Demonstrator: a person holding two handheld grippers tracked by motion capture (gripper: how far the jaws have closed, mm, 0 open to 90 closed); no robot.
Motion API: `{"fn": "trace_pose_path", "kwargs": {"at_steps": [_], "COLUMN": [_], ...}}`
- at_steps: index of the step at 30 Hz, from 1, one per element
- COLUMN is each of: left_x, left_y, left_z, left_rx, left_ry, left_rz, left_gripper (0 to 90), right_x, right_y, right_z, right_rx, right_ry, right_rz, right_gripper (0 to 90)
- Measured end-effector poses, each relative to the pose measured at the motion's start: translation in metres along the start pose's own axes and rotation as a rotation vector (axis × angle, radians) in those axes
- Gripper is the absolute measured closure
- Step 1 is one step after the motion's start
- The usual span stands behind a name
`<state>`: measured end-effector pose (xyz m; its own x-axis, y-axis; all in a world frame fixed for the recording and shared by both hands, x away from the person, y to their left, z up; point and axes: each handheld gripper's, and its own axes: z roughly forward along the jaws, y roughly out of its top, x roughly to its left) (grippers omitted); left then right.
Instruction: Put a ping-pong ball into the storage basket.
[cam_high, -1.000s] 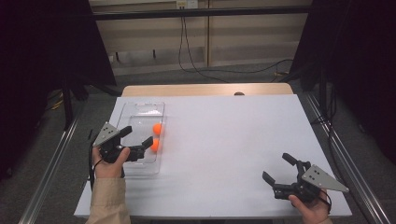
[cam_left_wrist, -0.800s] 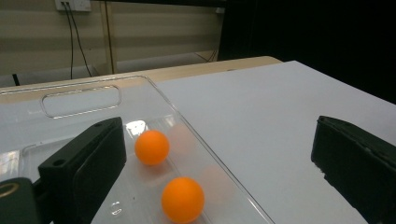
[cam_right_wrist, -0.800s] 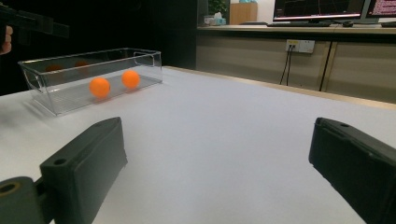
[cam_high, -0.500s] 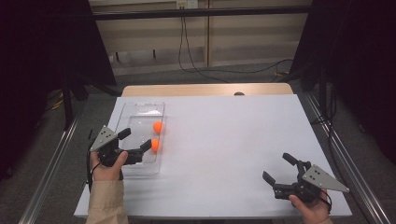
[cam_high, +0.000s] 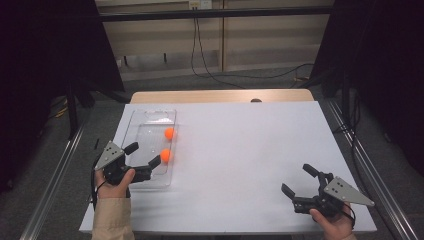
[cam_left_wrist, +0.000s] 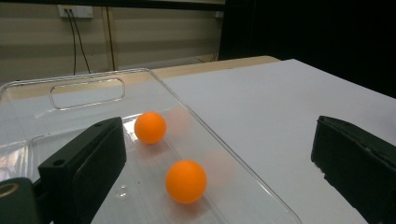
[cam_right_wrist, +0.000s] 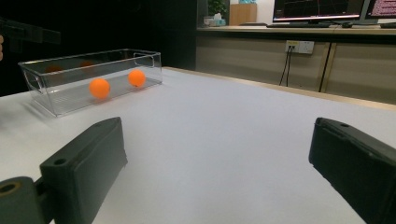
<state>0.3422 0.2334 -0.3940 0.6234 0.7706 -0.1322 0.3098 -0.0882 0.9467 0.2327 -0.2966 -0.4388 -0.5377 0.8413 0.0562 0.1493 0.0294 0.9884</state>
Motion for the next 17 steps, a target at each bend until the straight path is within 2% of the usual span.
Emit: {"fn": "trace_pose_path", "kwargs": {"at_steps": [6,12,17], "left_x": [-0.001,-0.001,0.0], "left_y": [-0.006,-0.015,-0.017], "left_z": [-0.006,-0.01,-0.011], "left_rx": [-0.015,-0.009,-0.03], "left_ry": [0.007,0.01,0.012], "left_rz": [0.016,0.008,0.005], "left_gripper": [3.2,3.2,3.2], "right_x": [0.0,0.0,0.0], "right_y": [0.0,0.0,0.0], "right_z": [0.0,0.0,0.001], "right_rx": [0.0,0.001,0.002], "right_ry": [0.001,0.004,0.004], "right_rz": [0.002,0.001,-0.002], "right_gripper": [3.1,3.1,3.1]}}
